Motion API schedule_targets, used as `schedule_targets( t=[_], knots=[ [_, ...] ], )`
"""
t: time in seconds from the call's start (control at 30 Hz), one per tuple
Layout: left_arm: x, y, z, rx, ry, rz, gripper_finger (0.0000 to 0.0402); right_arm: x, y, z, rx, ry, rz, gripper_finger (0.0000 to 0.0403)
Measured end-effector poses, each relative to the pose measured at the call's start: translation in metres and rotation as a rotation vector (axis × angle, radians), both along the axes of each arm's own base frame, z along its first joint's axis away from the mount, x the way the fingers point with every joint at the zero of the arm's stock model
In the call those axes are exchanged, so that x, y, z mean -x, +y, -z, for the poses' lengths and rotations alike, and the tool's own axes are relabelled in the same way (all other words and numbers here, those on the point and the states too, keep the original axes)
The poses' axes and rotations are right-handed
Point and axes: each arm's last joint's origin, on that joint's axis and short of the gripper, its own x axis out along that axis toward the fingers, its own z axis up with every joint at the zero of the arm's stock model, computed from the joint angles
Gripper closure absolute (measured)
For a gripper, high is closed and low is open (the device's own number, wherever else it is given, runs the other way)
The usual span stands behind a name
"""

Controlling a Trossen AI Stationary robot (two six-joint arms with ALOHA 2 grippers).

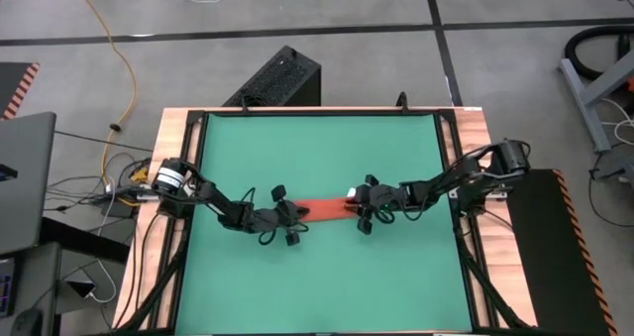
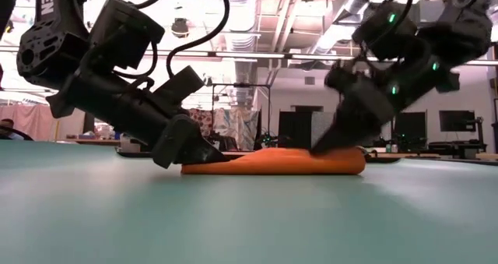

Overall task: Roll towel
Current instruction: Roll the orange towel

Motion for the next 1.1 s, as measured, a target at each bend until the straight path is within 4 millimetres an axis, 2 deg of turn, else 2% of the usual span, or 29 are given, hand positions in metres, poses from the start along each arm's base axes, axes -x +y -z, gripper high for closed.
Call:
schedule_targets(
  t=[0.13, 0.23, 0.37, 0.43, 0.57, 0.73, 1.1],
  knots=[
    [0.001, 0.0, 0.001, -0.008, 0.014, 0.004, 0.0401, 0.007, 0.007, -0.037, 0.064, -0.162, -0.072, 0.0287],
    [0.001, 0.0, 0.001, -0.018, 0.017, 0.01, 0.0401, 0.028, 0.013, -0.053, 0.119, -0.358, -0.128, 0.0287],
    [0.001, 0.0, 0.0, -0.03, 0.013, 0.017, 0.0401, 0.06, 0.01, -0.042, 0.102, -0.549, -0.1, 0.0287],
    [0.001, 0.0, 0.0, -0.03, 0.013, 0.017, 0.0401, 0.064, 0.007, -0.037, 0.099, -0.57, -0.072, 0.0287],
    [0.001, 0.001, 0.0, -0.029, 0.013, 0.016, 0.0401, 0.049, 0.007, -0.033, 0.124, -0.553, -0.123, 0.0287],
    [0.0, 0.004, 0.0, -0.027, 0.012, 0.008, 0.0401, 0.023, 0.003, -0.015, 0.137, -0.459, -0.172, 0.0287],
    [0.0, 0.004, 0.0, -0.033, 0.017, 0.02, 0.0401, 0.006, -0.014, 0.033, 0.053, -0.463, -0.169, 0.0287]
  ],
)
